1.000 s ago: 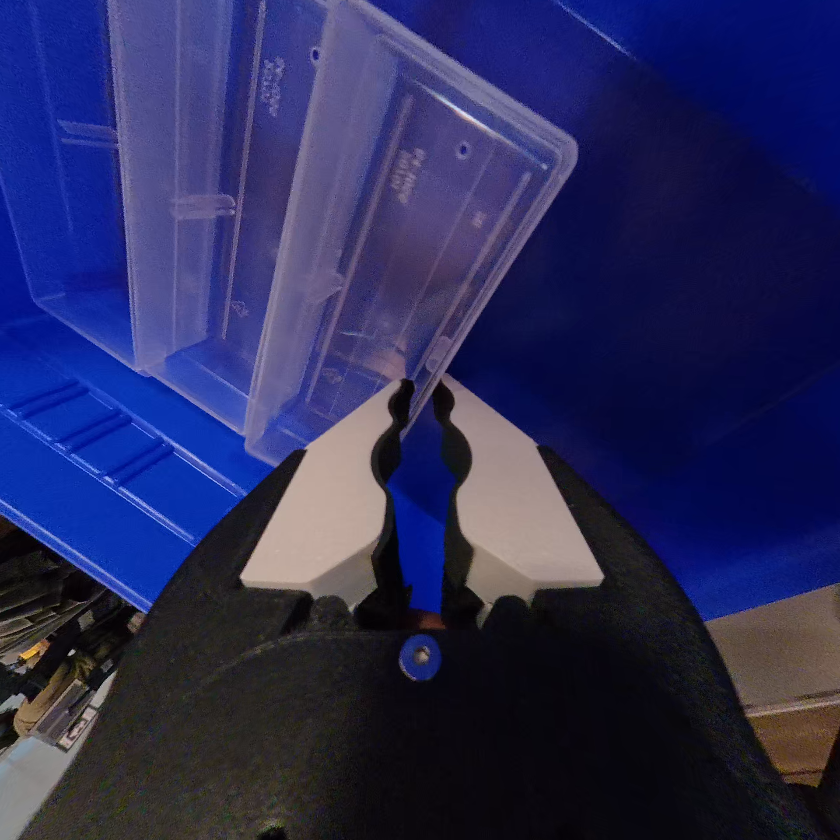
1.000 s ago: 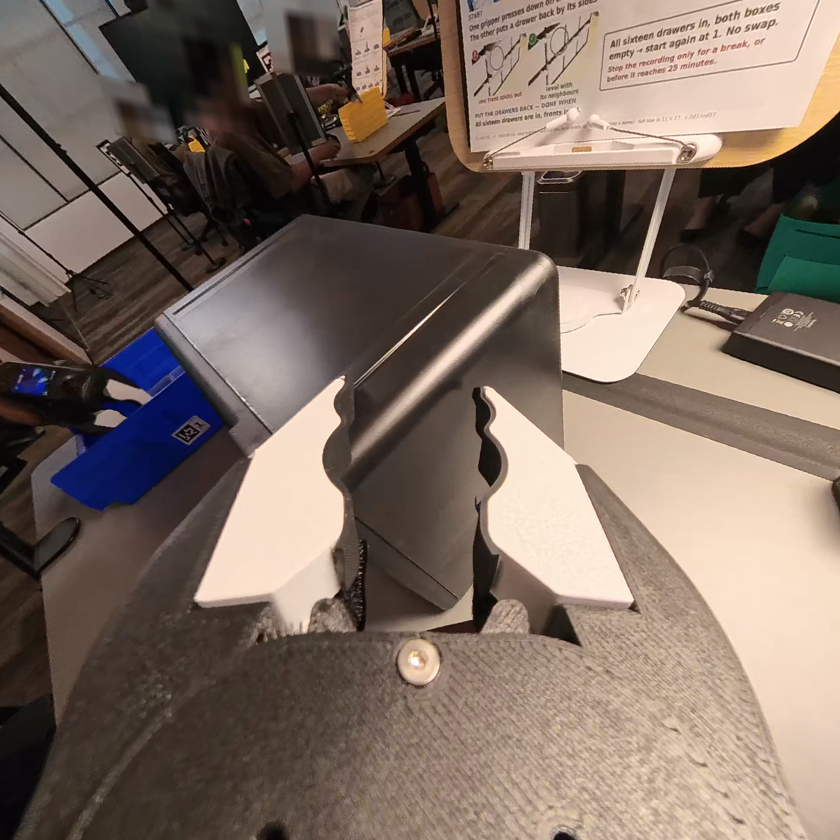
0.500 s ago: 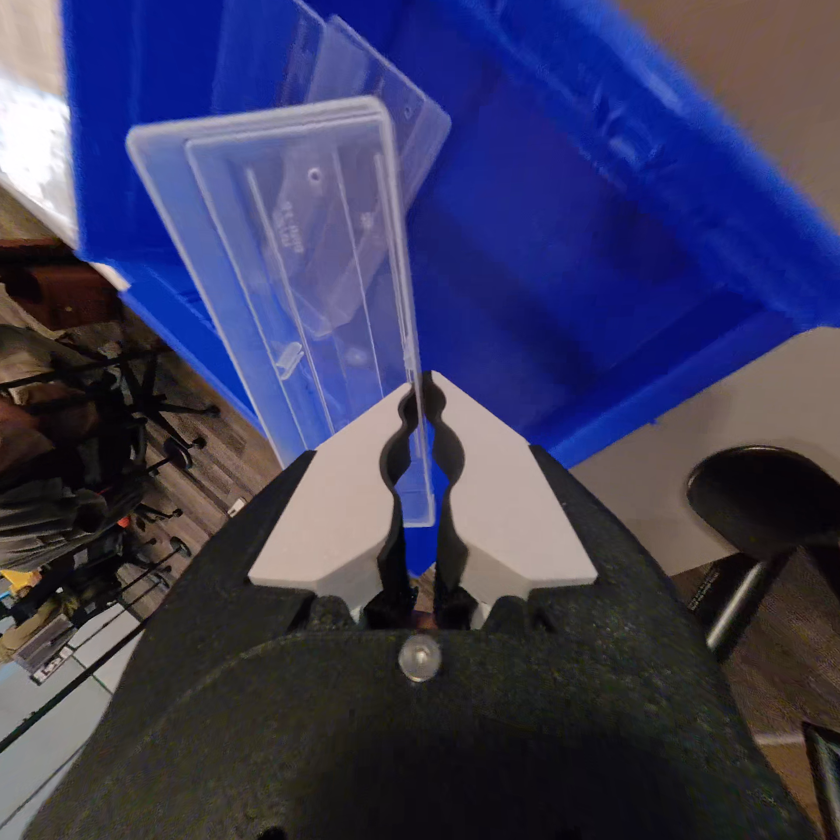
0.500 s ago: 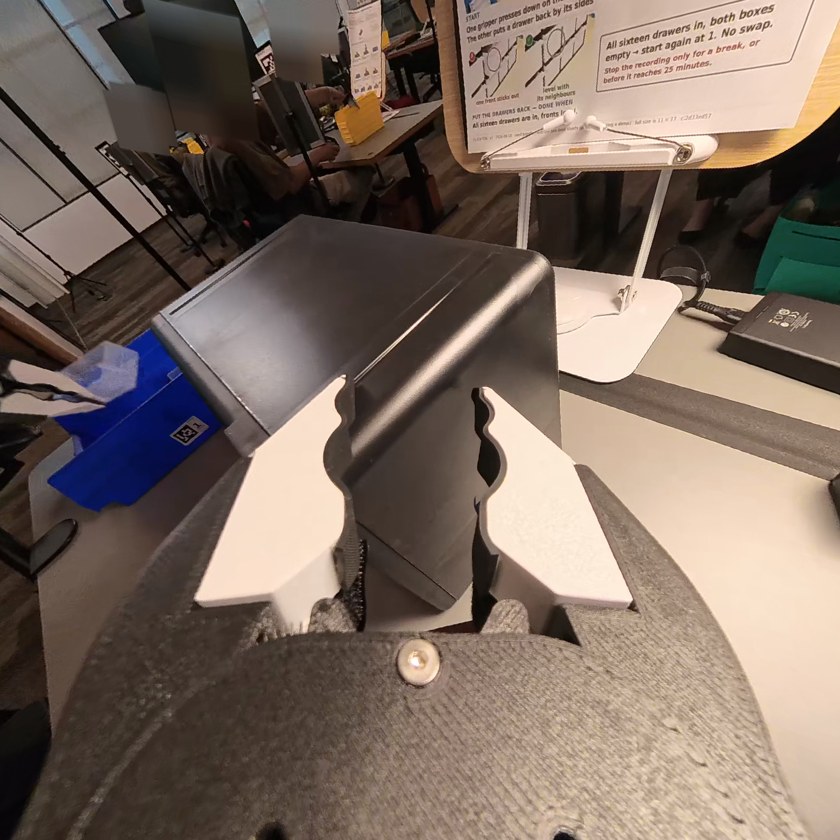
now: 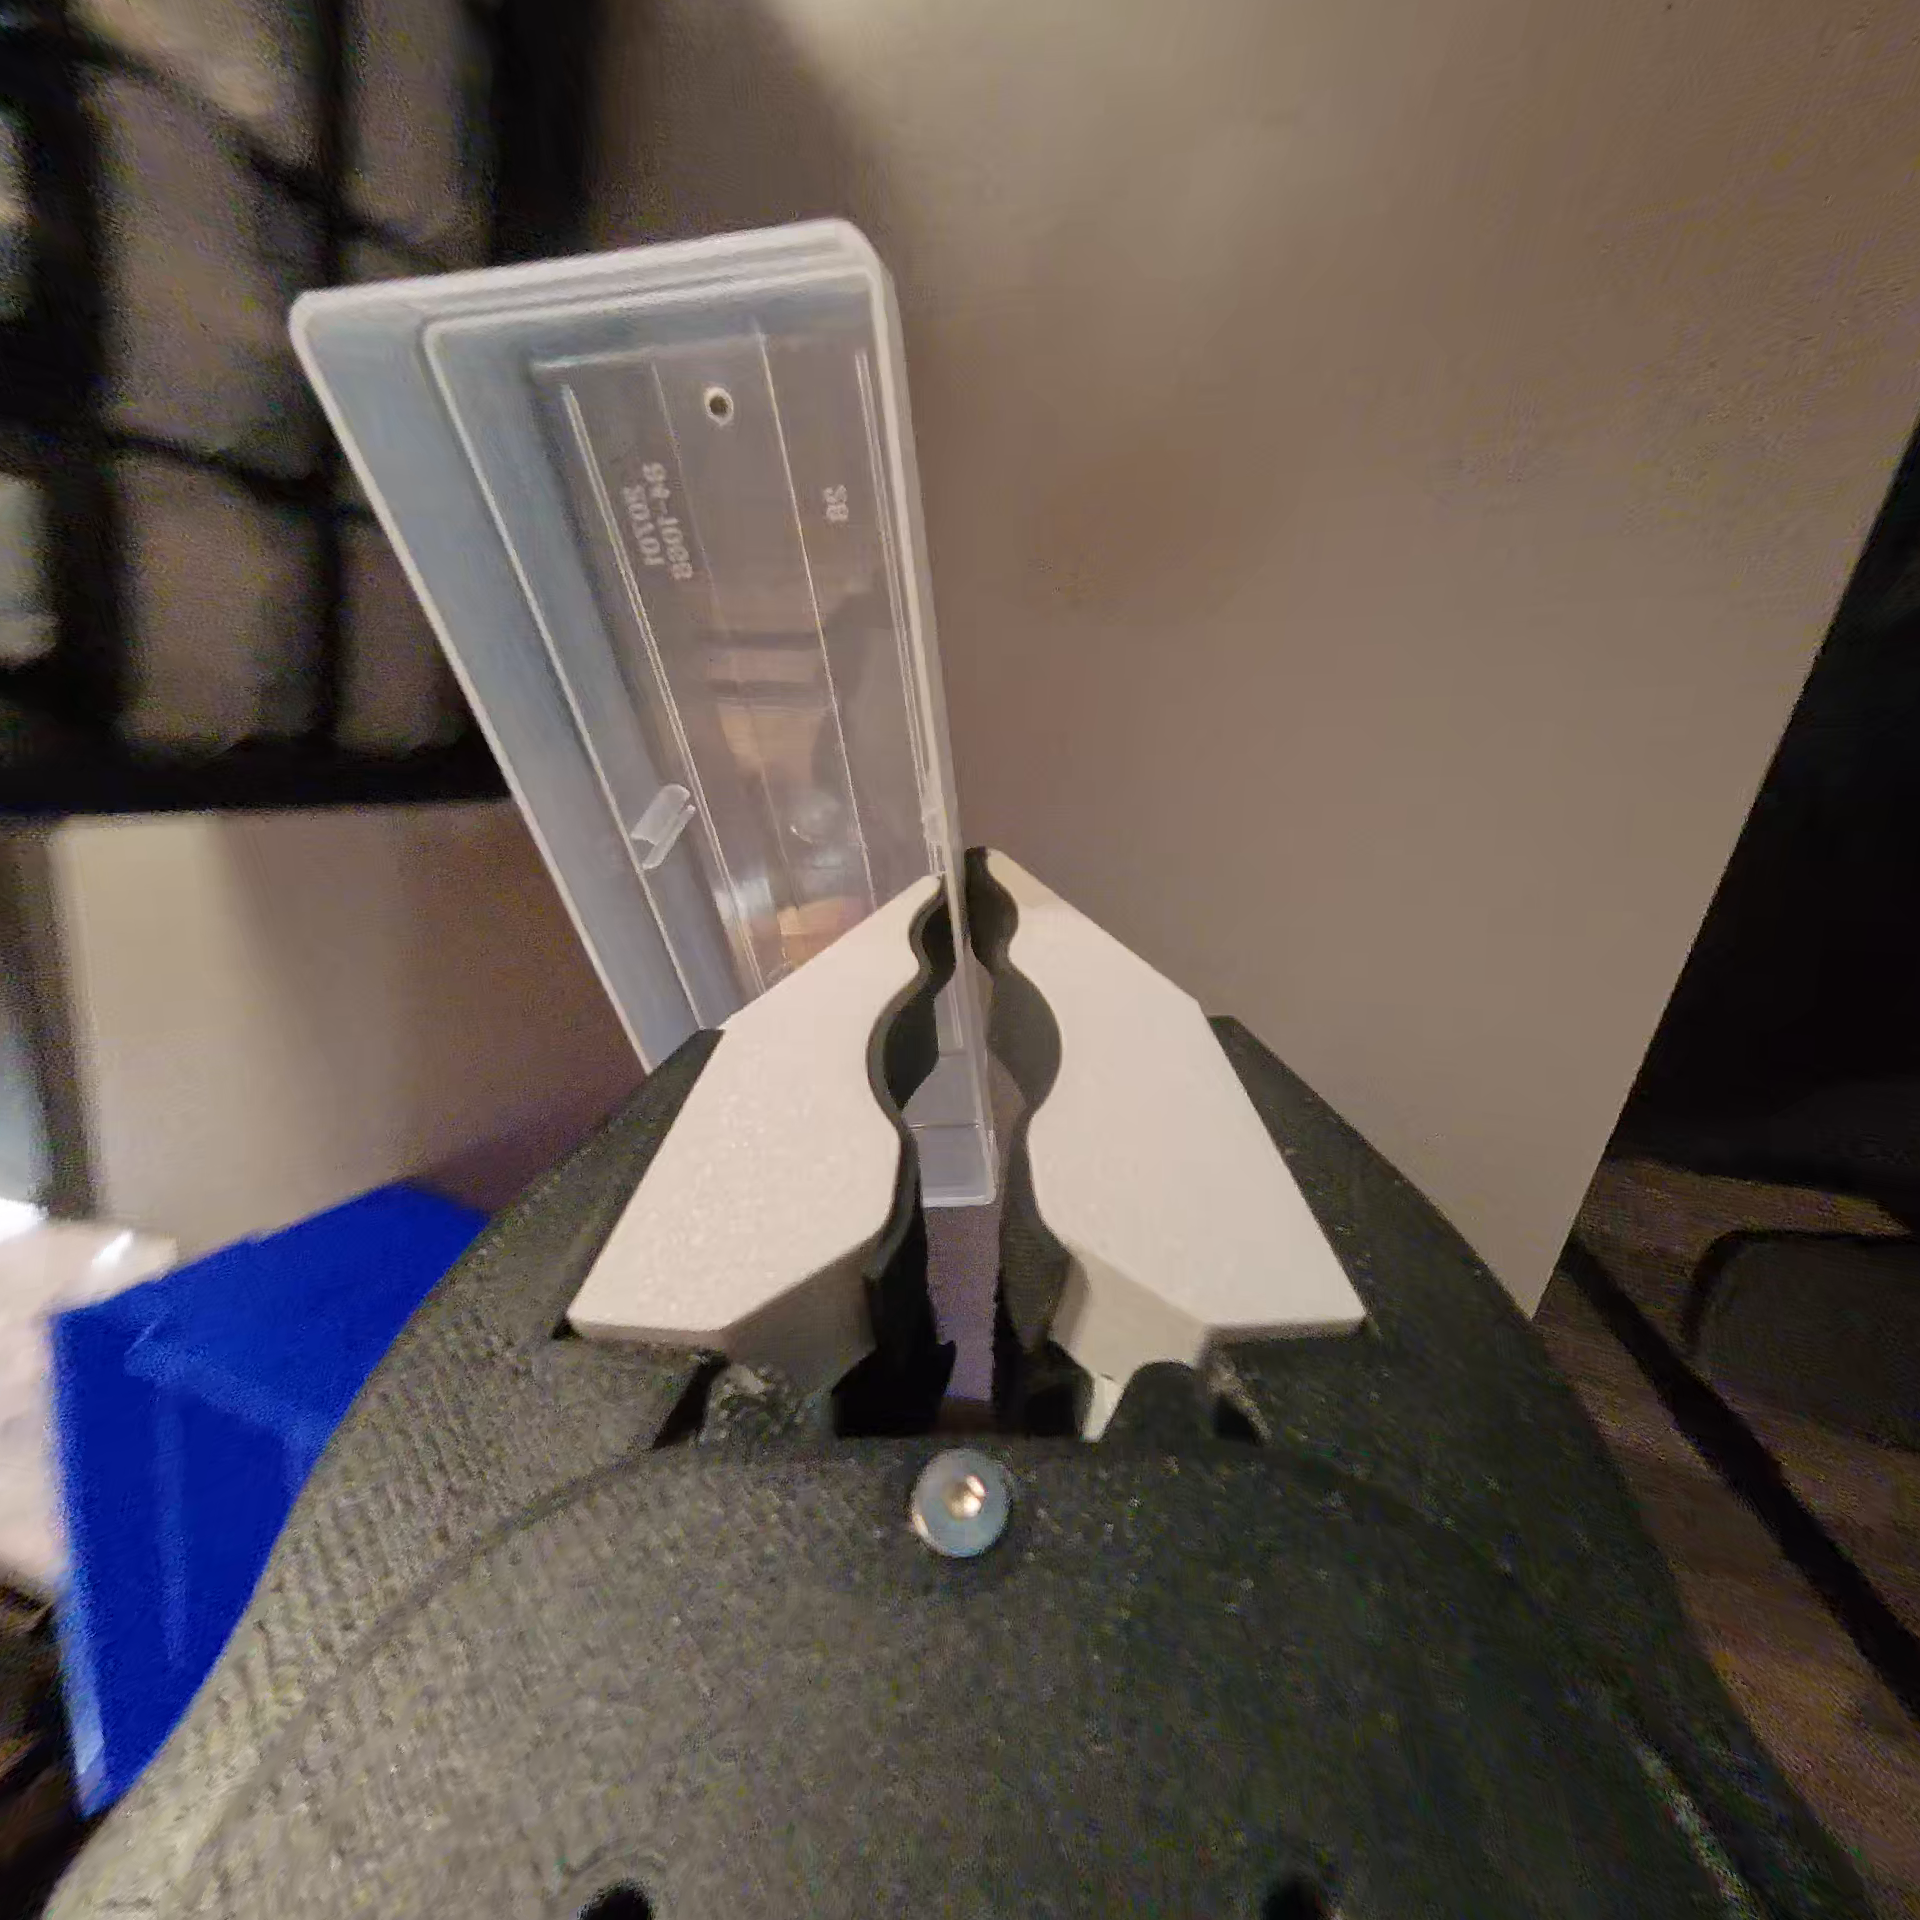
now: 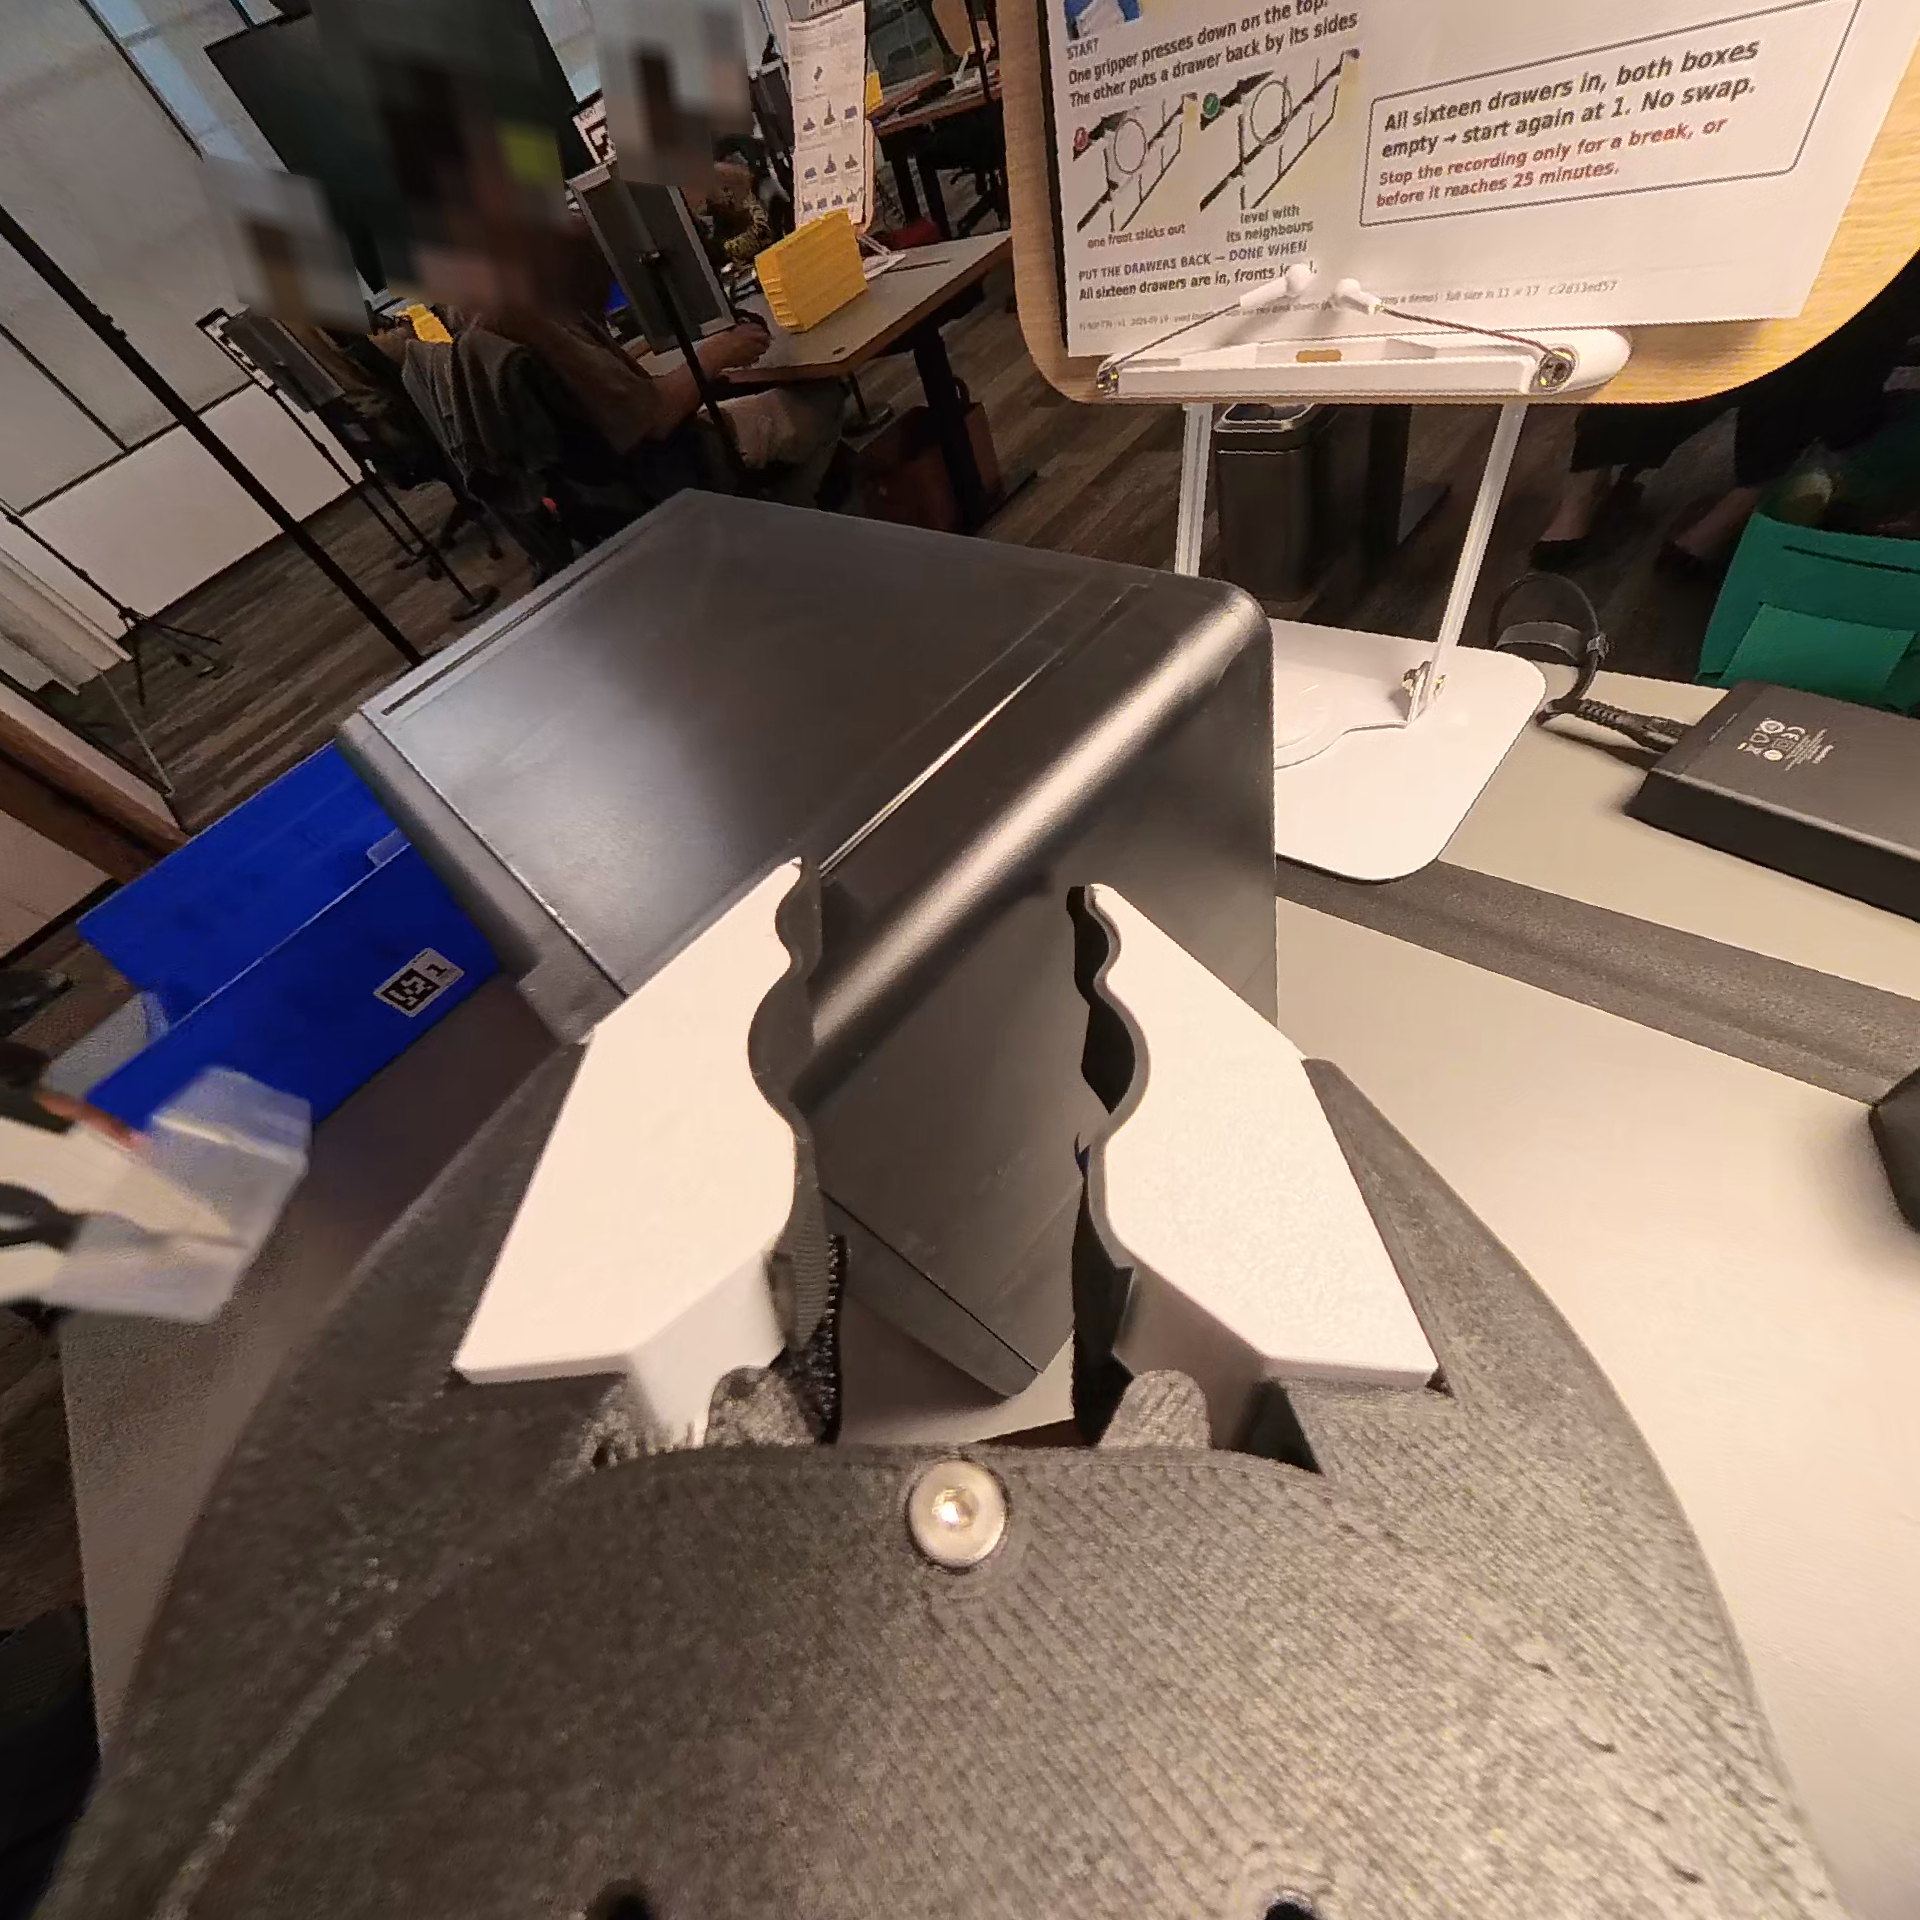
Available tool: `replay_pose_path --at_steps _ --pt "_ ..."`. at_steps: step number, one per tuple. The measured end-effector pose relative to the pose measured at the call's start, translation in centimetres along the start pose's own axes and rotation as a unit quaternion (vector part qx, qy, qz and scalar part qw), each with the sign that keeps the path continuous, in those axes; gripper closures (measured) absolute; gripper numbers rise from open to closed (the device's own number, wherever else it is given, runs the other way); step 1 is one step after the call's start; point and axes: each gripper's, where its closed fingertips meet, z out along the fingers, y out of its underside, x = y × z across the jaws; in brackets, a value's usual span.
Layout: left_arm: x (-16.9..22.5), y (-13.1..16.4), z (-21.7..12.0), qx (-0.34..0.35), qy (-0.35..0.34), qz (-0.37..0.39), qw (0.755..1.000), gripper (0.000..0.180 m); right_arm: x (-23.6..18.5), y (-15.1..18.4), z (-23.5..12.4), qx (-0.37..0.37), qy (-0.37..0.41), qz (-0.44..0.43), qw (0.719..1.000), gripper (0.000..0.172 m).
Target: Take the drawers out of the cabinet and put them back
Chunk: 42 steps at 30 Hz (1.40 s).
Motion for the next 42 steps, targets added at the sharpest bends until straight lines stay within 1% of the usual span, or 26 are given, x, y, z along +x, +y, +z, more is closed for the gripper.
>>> replay_pose_path --at_steps 1,4,7,10,12,14,16,18,19,22,25,28,30,33,35,37,38,40,42 --pt "0.9 -0.8 1.5 -0.002 0.02 -0.001 1.0 0.179 0.0 0.0 0.0 0.0 0.0 -0.001 1.0 0.12" --pt "3.3 -2.5 5.5 -0.013 0.076 -0.021 0.997 0.179 0.0 0.0 0.0 0.0 0.0 -0.001 1.0 0.12" --pt "5.2 -3.7 8.2 -0.02 0.121 -0.039 0.992 0.179 0.0 0.0 0.0 0.0 -0.001 -0.001 1.0 0.121" --pt "6.0 -5.2 9.7 -0.007 0.138 -0.062 0.988 0.162 -0.1 0.0 0.0 0.001 -0.003 0.0 1.0 0.122" --pt "6.6 -6.0 9.7 0.011 0.154 -0.055 0.987 0.151 -0.1 0.0 0.0 0.001 -0.004 0.0 1.0 0.123" --pt "6.7 -6.3 8.7 0.031 0.159 -0.027 0.986 0.134 -0.1 0.0 0.0 0.001 -0.005 0.0 1.0 0.122" --pt "6.0 -5.8 7.3 0.05 0.141 0.034 0.988 0.12 -0.2 0.0 0.0 0.001 -0.005 0.001 1.0 0.123" --pt "5.2 -4.4 5.8 0.055 0.123 0.101 0.986 0.109 -0.2 -0.1 0.0 0.002 -0.006 0.0 1.0 0.123" --pt "5.0 -3.5 5.2 0.05 0.128 0.121 0.983 0.109 -0.2 -0.1 0.0 0.002 -0.006 0.001 1.0 0.124" --pt "4.9 -1.7 4.2 0.046 0.153 0.152 0.975 0.118 -0.2 -0.1 0.0 0.002 -0.006 0.0 1.0 0.124" --pt "4.1 -0.3 5.0 0.032 0.139 0.2 0.969 0.127 -0.2 -0.1 0.0 0.002 -0.006 -0.001 1.0 0.124" --pt "3.4 0.3 6.5 0.025 0.123 0.23 0.965 0.127 -0.3 -0.1 0.0 0.002 -0.005 -0.003 1.0 0.125" --pt "3.5 0.4 7.3 0.027 0.115 0.251 0.961 0.128 -0.3 -0.1 0.0 0.003 -0.005 -0.003 1.0 0.124" --pt "3.8 0.2 8.0 0.032 0.099 0.276 0.955 0.14 -0.3 -0.1 0.0 0.003 -0.006 -0.003 1.0 0.125" --pt "4.7 -0.2 7.8 0.041 0.111 0.276 0.954 0.149 -0.3 -0.1 0.0 0.003 -0.007 -0.002 1.0 0.125" --pt "5.9 -1.5 7.1 0.068 0.127 0.265 0.953 0.158 -0.3 -0.1 0.0 0.003 -0.007 -0.002 1.0 0.125" --pt "6.5 -2.2 6.7 0.086 0.136 0.258 0.953 0.157 -0.3 -0.1 0.0 0.003 -0.007 -0.002 1.0 0.125" --pt "7.2 -3.2 6.0 0.105 0.145 0.246 0.953 0.143 -0.3 -0.1 0.0 0.004 -0.007 -0.002 1.0 0.125" --pt "7.2 -3.3 5.9 0.103 0.141 0.24 0.955 0.143 -0.3 -0.1 0.0 0.003 -0.007 -0.002 1.0 0.125"
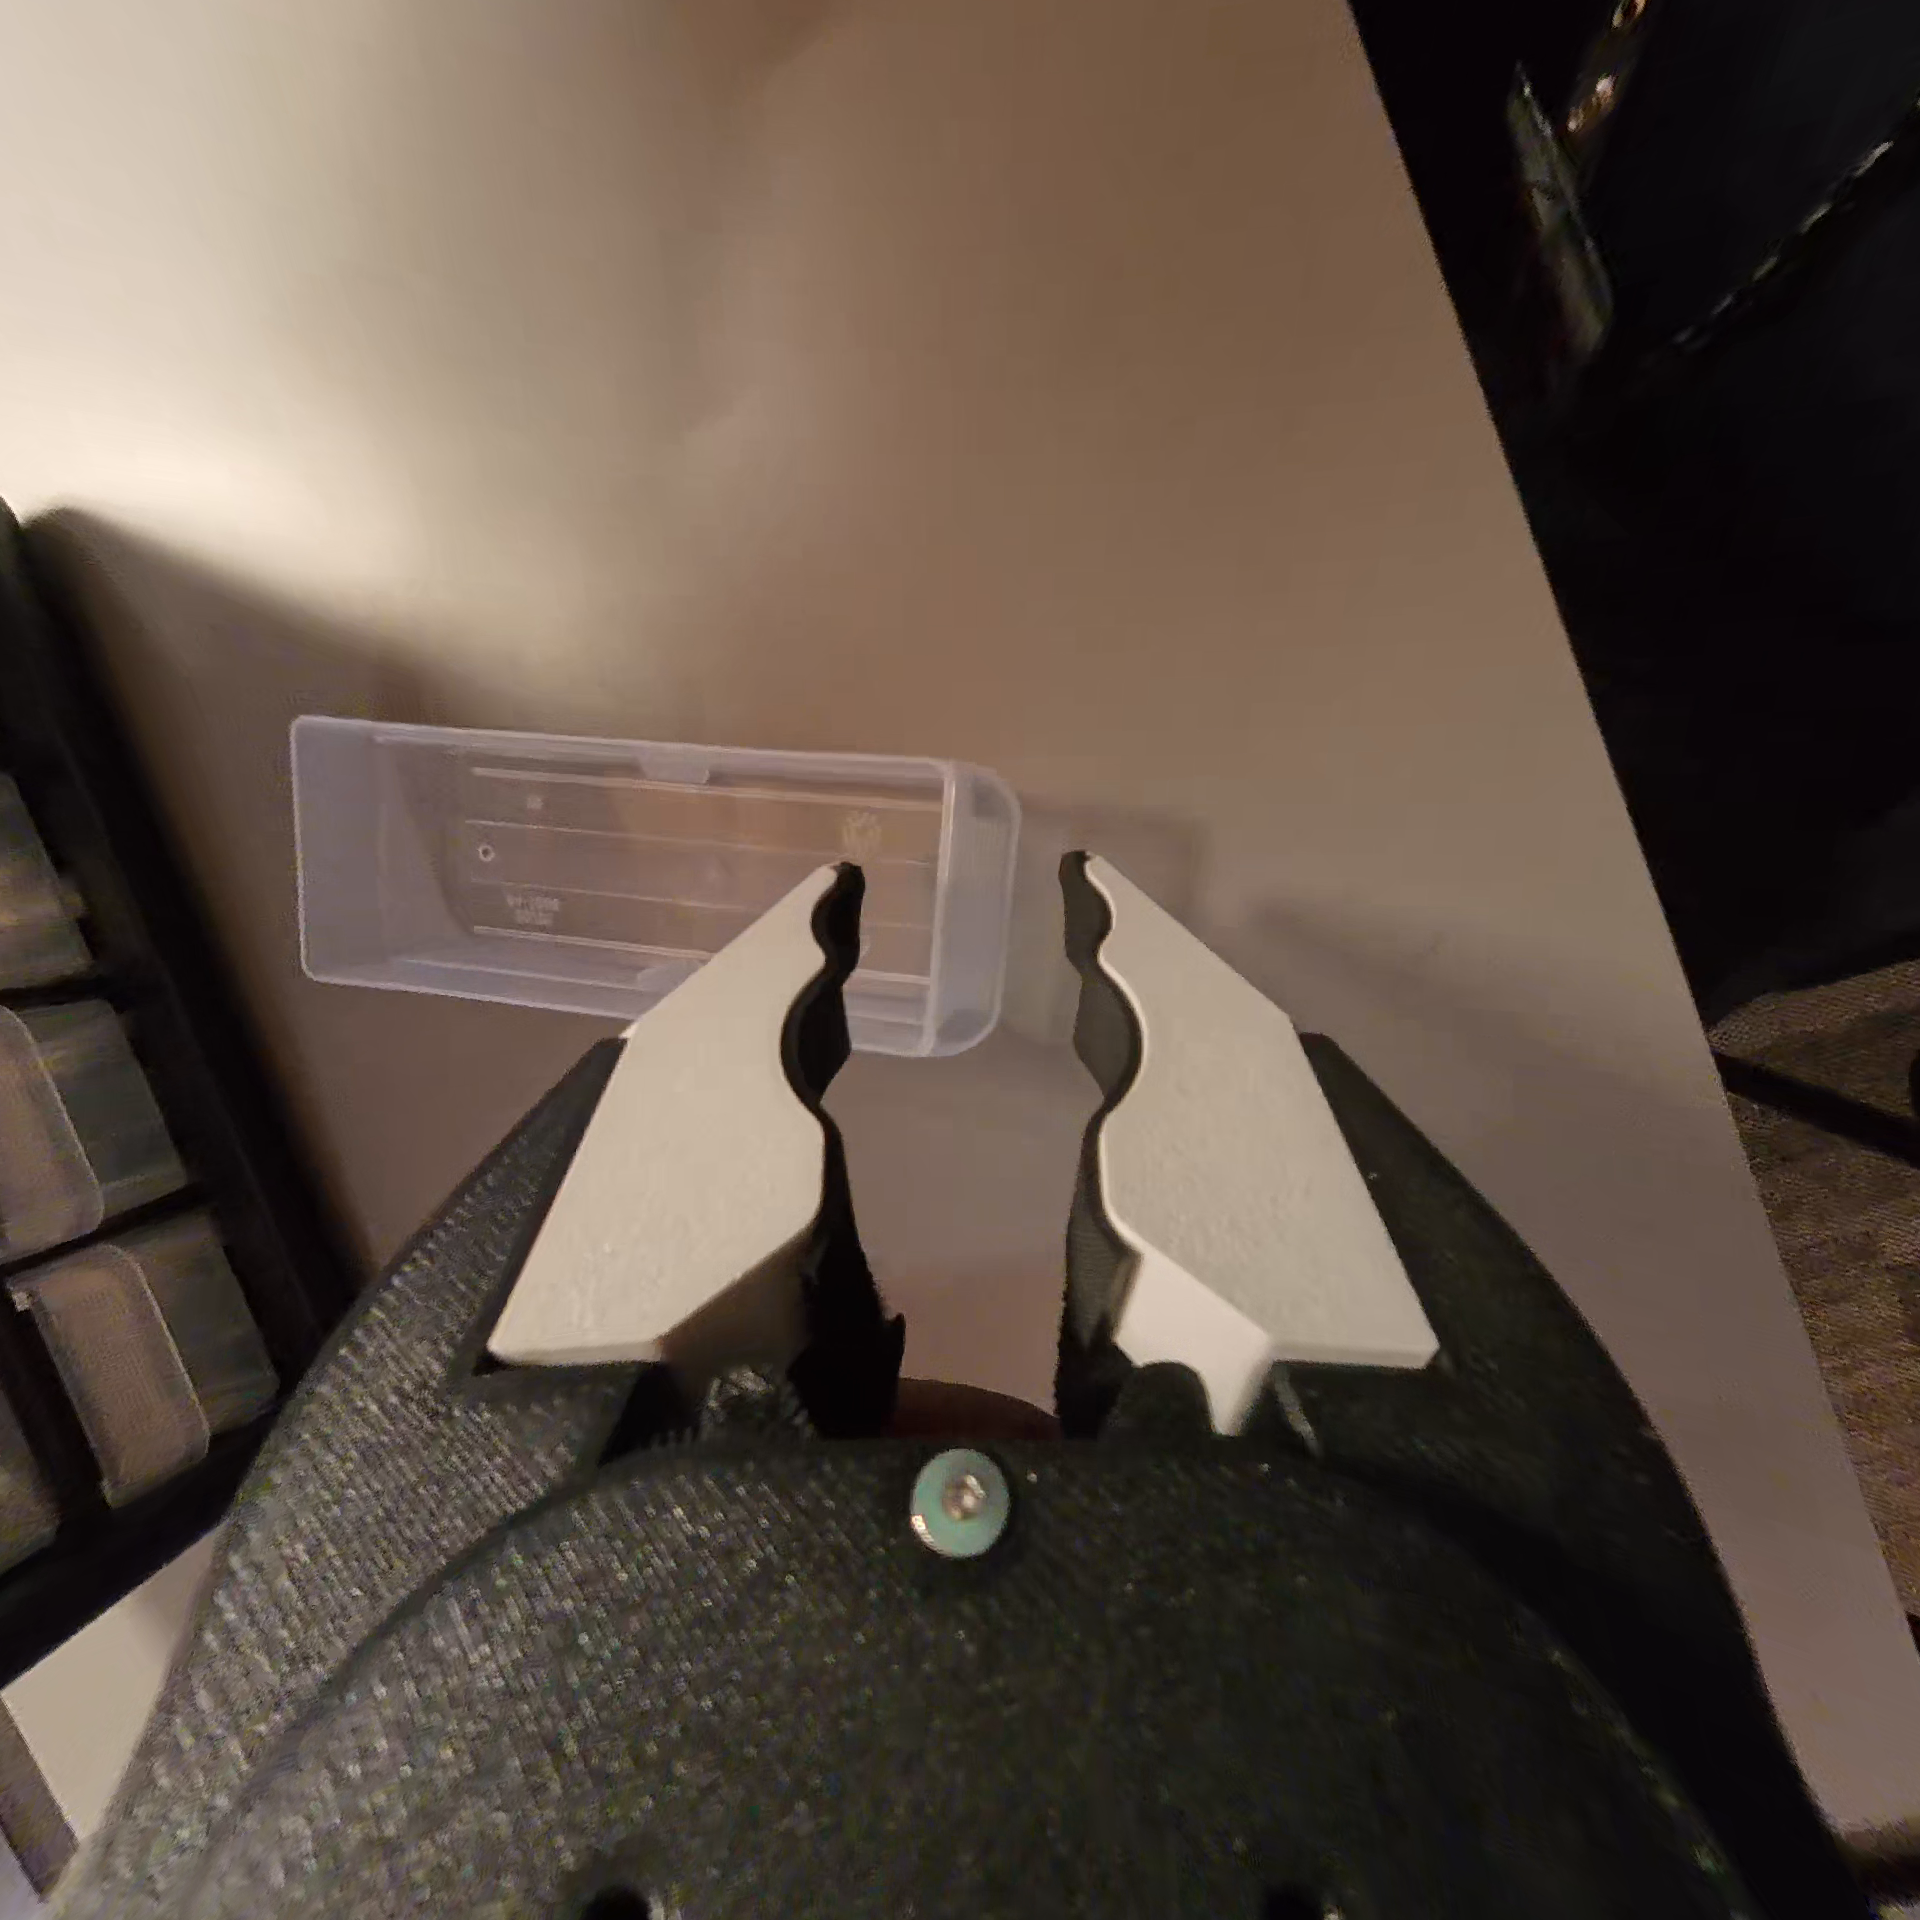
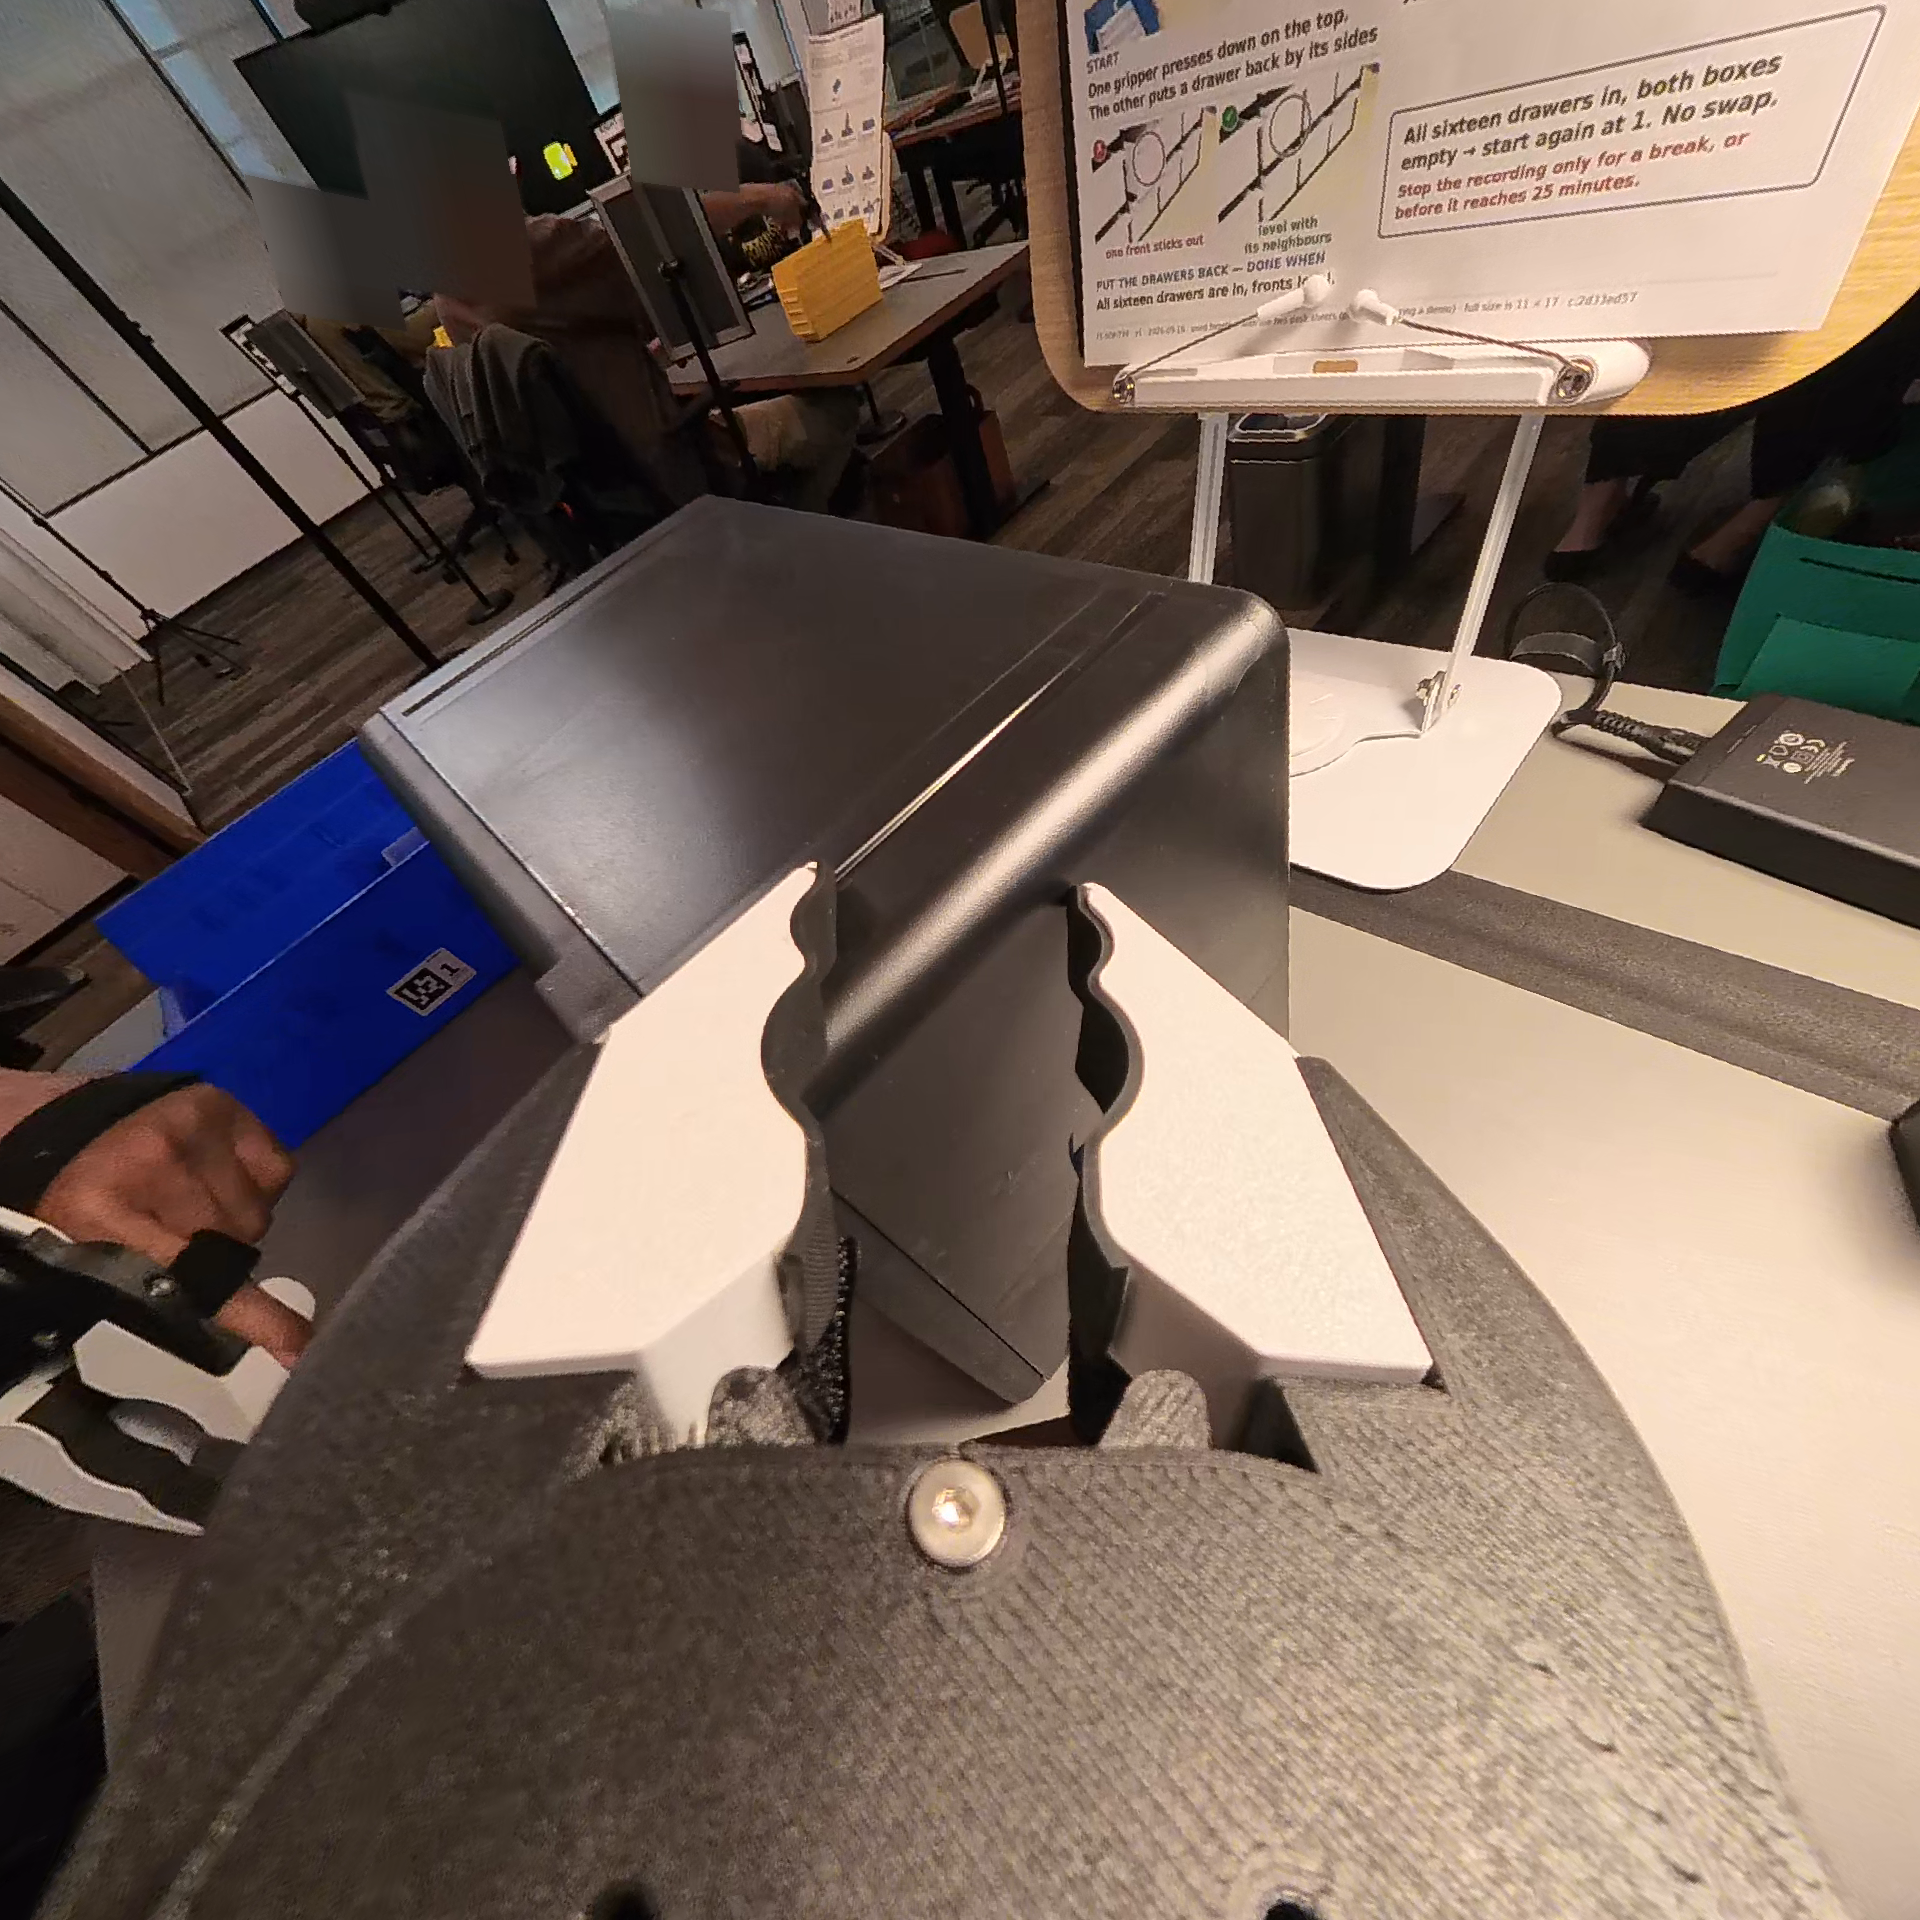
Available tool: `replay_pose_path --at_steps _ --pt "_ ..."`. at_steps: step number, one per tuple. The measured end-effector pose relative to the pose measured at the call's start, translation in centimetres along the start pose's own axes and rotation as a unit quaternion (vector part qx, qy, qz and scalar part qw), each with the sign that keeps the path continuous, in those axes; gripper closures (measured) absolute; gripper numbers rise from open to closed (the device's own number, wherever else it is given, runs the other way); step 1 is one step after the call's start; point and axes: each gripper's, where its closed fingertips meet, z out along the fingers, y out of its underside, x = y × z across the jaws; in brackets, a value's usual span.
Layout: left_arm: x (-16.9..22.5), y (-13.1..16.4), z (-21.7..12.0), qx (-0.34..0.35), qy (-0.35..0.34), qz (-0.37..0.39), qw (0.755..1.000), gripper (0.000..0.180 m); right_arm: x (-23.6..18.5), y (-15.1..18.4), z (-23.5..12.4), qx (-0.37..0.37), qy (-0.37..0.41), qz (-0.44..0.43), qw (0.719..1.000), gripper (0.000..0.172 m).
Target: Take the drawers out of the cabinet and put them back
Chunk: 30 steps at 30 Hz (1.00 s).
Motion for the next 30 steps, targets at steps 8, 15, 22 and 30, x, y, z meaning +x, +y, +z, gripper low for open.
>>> replay_pose_path --at_steps 8,15,22,30 --pt "-0.6 2.5 1.6 -0.071 -0.047 0.041 0.995 0.164 0.0 0.0 0.0 0.001 0.0 0.0 1.0 0.125" --pt "-2.8 -3.3 -4.4 0.05 -0.047 -0.02 0.997 0.165 0.0 0.0 0.0 0.001 -0.001 0.001 1.0 0.125" --pt "-7.7 -6.0 -8.5 0.014 -0.022 -0.101 0.995 0.165 0.0 0.0 0.0 0.001 0.0 0.001 1.0 0.125" --pt "-10.7 -6.9 -8.1 -0.028 0.034 -0.157 0.987 0.165 0.0 0.0 0.0 0.001 -0.002 0.002 1.0 0.124"
